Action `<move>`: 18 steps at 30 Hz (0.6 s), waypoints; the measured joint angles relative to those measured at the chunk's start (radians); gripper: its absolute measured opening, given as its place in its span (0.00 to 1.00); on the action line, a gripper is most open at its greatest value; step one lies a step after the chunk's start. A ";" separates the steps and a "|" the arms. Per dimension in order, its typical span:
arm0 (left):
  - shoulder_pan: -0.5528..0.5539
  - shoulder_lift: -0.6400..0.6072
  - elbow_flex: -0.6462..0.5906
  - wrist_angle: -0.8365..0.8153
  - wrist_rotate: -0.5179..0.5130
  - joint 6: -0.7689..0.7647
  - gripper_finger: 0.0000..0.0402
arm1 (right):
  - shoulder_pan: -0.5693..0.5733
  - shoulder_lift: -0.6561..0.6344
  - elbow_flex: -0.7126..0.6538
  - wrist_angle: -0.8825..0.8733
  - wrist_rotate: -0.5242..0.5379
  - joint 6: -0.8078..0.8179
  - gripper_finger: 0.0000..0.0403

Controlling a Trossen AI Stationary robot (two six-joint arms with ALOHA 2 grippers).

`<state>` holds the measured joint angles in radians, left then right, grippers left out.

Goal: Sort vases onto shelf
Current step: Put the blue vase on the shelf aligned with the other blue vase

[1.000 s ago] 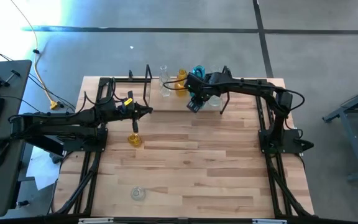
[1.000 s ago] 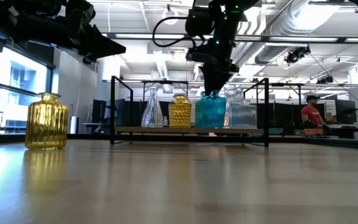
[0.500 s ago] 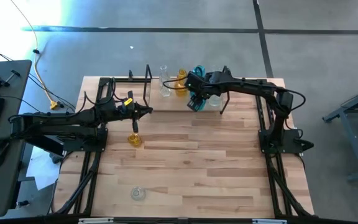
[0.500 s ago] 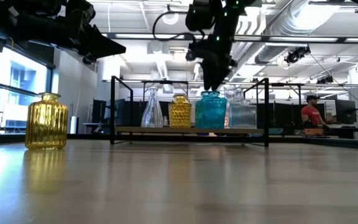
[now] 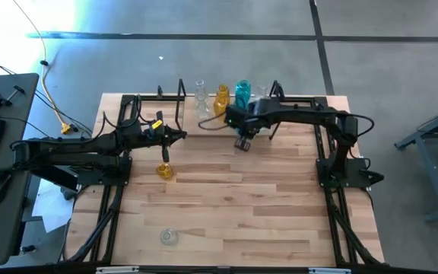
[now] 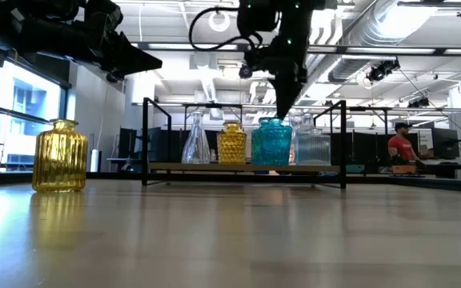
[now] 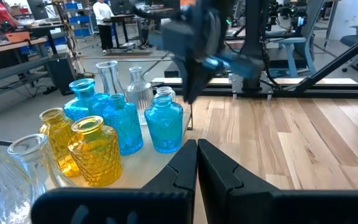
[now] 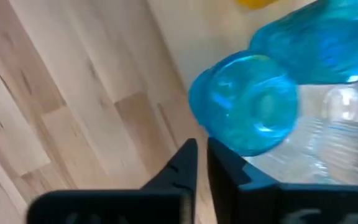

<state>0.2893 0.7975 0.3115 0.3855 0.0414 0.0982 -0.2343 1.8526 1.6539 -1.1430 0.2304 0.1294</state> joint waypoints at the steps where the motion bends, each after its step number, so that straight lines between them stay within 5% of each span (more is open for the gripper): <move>1: 0.000 0.000 0.000 0.000 0.000 0.000 0.01 | 0.006 0.000 -0.021 0.013 0.002 -0.003 0.02; 18: 0.000 0.000 0.000 -0.001 0.000 0.000 0.01 | -0.009 0.000 -0.153 0.141 0.059 0.022 0.01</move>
<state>0.2893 0.7975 0.3115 0.3847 0.0414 0.0978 -0.2429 1.8523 1.5012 -1.0021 0.2892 0.1517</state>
